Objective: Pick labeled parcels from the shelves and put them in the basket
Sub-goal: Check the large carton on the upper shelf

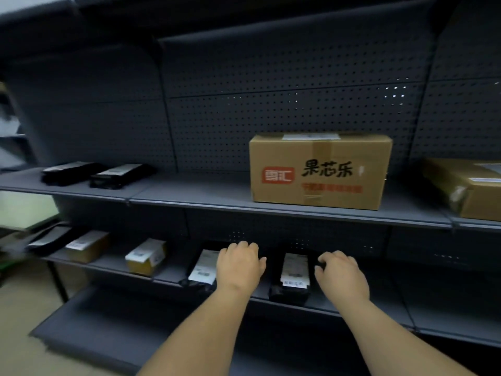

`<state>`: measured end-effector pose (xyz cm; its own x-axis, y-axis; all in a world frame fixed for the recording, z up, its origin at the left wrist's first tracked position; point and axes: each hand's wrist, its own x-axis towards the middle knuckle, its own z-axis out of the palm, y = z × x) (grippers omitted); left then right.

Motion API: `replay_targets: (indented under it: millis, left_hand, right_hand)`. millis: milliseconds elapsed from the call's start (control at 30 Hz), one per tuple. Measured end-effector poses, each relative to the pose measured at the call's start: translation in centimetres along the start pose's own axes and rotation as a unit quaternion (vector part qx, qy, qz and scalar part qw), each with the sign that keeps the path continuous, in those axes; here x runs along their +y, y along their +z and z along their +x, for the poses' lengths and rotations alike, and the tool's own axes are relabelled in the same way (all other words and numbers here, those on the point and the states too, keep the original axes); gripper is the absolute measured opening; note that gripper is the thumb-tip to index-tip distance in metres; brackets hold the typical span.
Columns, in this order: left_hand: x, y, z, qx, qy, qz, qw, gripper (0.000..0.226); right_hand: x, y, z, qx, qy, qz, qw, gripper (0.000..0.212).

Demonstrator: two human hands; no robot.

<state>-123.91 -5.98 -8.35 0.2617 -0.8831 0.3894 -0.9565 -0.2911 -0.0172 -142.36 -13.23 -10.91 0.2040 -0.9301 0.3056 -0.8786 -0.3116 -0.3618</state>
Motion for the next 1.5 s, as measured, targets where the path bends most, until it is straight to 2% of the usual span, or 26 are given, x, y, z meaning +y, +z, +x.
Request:
replay_targets:
  millis: [300,533,767,900,1033,1133,1200,1333,1500]
  left_hand:
    - [-6.0,-2.0,1.6,0.033,0.007,-0.007,0.999,0.035]
    - [-3.8,-6.0,9.1,0.055,-0.005,-0.105,0.993,0.037]
    - [-1.9,-9.0,19.0,0.091,-0.057,-0.214,0.971,0.042]
    - [-1.4,-9.4,24.5,0.093,-0.081,-0.271,0.955,0.044]
    - [-1.2,-9.4,28.7,0.073,-0.123,-0.291,0.946,0.055]
    - [-1.1,-9.2,31.5,0.021,-0.161,-0.328,0.930,0.058]
    - [-1.2,-9.0,33.1,-0.032,-0.193,-0.386,0.901,0.060]
    - [-1.3,-8.4,34.7,-0.101,-0.211,-0.498,0.835,0.063]
    - [-1.3,-8.1,35.1,-0.137,-0.232,-0.543,0.795,0.060]
  right_hand:
    - [-5.7,-1.0,0.3,0.025,0.019,0.001,1.000,0.032]
    - [-5.0,-7.6,6.0,0.061,0.057,0.018,0.996,0.032]
    - [-2.9,-13.9,13.9,0.182,0.066,0.034,0.980,0.034]
    - [-1.1,-17.0,18.8,0.192,0.092,0.074,0.974,0.034]
    - [0.6,-19.3,23.6,0.161,0.147,0.084,0.972,0.042]
    - [1.4,-20.1,26.4,0.066,0.199,0.105,0.972,0.047]
    - [1.9,-20.4,27.8,0.002,0.219,0.140,0.966,0.052]
    - [3.1,-20.1,29.5,-0.049,0.225,0.222,0.947,0.047]
    - [4.1,-19.5,30.0,-0.073,0.262,0.308,0.912,0.051]
